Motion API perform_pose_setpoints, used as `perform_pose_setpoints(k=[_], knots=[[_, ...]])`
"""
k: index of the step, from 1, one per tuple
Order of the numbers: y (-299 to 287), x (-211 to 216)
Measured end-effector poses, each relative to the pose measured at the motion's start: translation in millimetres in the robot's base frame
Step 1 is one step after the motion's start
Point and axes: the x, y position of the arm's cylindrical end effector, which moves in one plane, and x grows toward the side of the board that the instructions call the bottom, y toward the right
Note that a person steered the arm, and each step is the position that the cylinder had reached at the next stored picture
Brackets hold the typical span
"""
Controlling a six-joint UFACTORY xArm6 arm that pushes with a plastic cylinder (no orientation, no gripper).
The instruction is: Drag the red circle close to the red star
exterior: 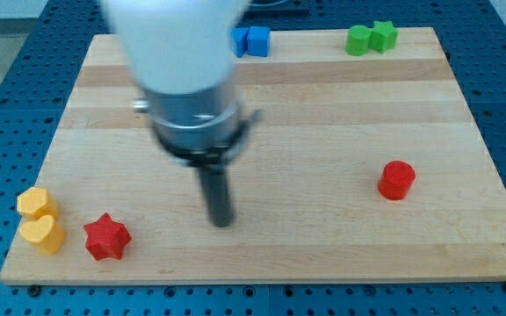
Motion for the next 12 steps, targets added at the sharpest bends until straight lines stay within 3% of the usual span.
perform_pose_setpoints(k=[2, 3, 4, 6, 7, 8, 9, 12], knots=[[189.4, -0.1], [226.3, -24.0], [204.3, -58.0], [66.9, -27.1], [92.1, -29.3], [157.0, -22.4], [163.6, 10.2], [-55.2, -36.5]])
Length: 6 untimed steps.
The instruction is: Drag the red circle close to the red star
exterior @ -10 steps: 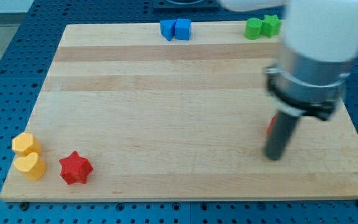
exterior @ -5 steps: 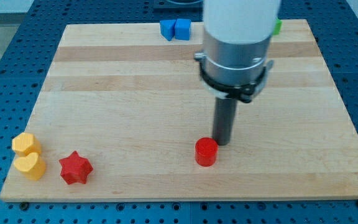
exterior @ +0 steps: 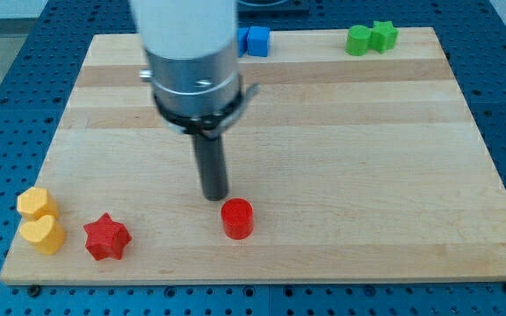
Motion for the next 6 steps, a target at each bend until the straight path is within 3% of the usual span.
perform_pose_setpoints(k=[2, 3, 4, 5, 6], knots=[[95.5, 9.6], [101.0, 57.4], [46.4, 57.5], [-29.4, 19.3], [-49.0, 12.1]])
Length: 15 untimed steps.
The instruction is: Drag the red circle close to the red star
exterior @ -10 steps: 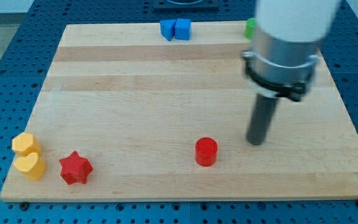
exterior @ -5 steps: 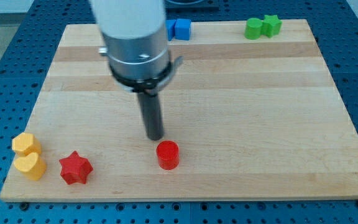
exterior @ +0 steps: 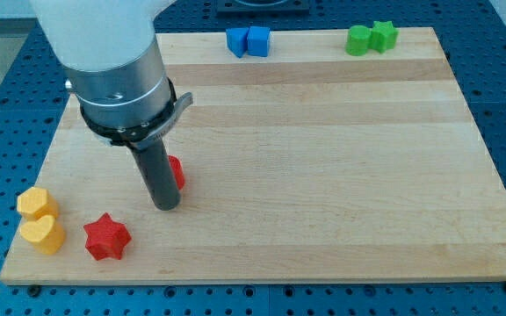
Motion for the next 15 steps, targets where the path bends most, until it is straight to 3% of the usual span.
perform_pose_setpoints(k=[1, 2, 4, 5, 6, 7, 9, 10, 12, 14, 15], knots=[[50.2, -2.7], [51.5, -30.7], [-66.2, -25.3], [-72.1, -37.0], [-78.3, -92.3], [-121.8, -104.1], [-127.9, -32.7], [-127.9, -17.7], [-99.9, -53.8], [-94.0, -7.8], [-99.4, -4.4]])
